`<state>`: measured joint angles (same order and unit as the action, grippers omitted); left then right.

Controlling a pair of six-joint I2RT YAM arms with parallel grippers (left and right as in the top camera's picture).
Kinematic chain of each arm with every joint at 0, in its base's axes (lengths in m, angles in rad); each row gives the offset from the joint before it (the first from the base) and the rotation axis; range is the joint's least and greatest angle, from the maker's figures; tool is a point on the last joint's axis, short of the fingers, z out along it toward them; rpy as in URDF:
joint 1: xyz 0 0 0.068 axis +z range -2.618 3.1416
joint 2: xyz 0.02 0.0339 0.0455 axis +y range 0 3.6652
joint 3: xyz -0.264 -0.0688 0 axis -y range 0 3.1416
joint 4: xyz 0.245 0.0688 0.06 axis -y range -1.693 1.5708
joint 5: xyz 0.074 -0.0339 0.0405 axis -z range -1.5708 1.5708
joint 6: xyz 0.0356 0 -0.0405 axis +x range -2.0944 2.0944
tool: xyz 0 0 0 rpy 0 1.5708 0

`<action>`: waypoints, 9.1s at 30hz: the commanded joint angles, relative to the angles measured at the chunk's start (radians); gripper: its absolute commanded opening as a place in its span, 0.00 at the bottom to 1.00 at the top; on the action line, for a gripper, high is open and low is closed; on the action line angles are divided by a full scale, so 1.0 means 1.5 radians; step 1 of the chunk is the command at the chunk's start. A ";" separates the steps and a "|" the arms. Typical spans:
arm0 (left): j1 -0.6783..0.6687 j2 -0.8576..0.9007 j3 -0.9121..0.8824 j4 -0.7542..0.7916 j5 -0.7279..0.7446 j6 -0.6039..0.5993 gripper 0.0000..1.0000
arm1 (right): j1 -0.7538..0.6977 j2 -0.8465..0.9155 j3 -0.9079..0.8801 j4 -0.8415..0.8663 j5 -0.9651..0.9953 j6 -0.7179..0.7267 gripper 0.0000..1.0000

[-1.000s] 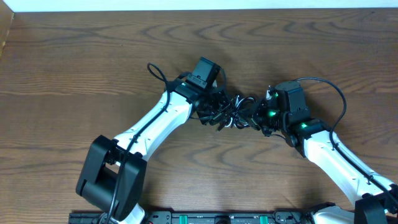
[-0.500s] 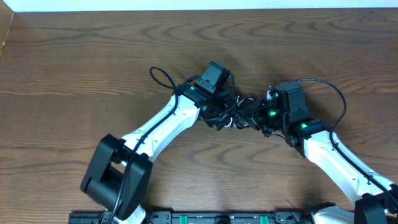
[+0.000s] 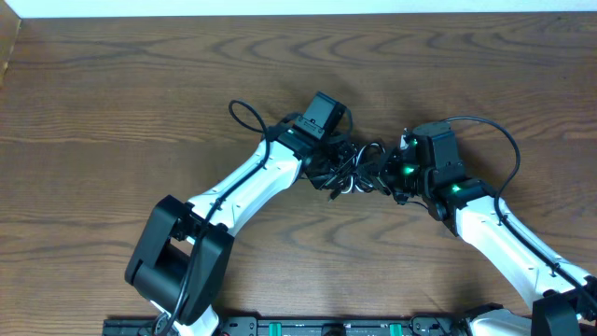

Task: Untangle cables

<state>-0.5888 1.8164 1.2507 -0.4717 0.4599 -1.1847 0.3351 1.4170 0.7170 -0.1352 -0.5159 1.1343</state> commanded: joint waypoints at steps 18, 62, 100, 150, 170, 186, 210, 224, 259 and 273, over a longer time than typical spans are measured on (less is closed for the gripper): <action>0.095 0.016 0.009 -0.021 0.050 0.096 0.08 | 0.003 0.002 0.001 -0.078 0.065 -0.186 0.01; 0.132 0.017 0.009 -0.049 0.035 0.361 0.85 | -0.004 -0.003 0.305 -0.369 0.070 -0.615 0.01; 0.110 0.017 0.009 -0.064 0.012 0.374 0.85 | -0.005 -0.003 0.305 -0.339 0.065 -0.709 0.01; 0.021 -0.025 0.117 -0.251 0.012 0.516 0.91 | -0.245 0.093 0.305 -0.524 0.320 -0.479 0.99; -0.180 0.051 0.116 -0.101 -0.110 0.346 0.91 | -0.341 0.093 0.299 -0.500 0.295 -0.450 0.99; -0.183 0.144 0.116 -0.037 -0.128 0.347 0.22 | -0.311 0.093 0.298 -0.505 0.266 -0.463 0.96; 0.155 0.144 0.116 -0.079 0.298 0.446 0.08 | -0.104 0.094 0.297 -0.485 0.010 -0.708 0.65; 0.179 0.144 0.116 -0.102 0.317 0.420 0.08 | -0.016 0.166 0.297 -0.471 0.033 -0.707 0.66; 0.179 0.144 0.108 -0.122 0.308 0.423 0.08 | -0.170 -0.099 0.298 -0.405 0.159 -0.613 0.01; 0.184 0.144 0.107 -0.150 0.239 0.423 0.08 | -0.263 -0.108 0.298 -0.401 0.239 -0.534 0.01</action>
<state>-0.3370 2.0243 1.4162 -0.6796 0.9489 -0.5690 0.0006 1.2827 1.1515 -0.7479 -0.3004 0.2802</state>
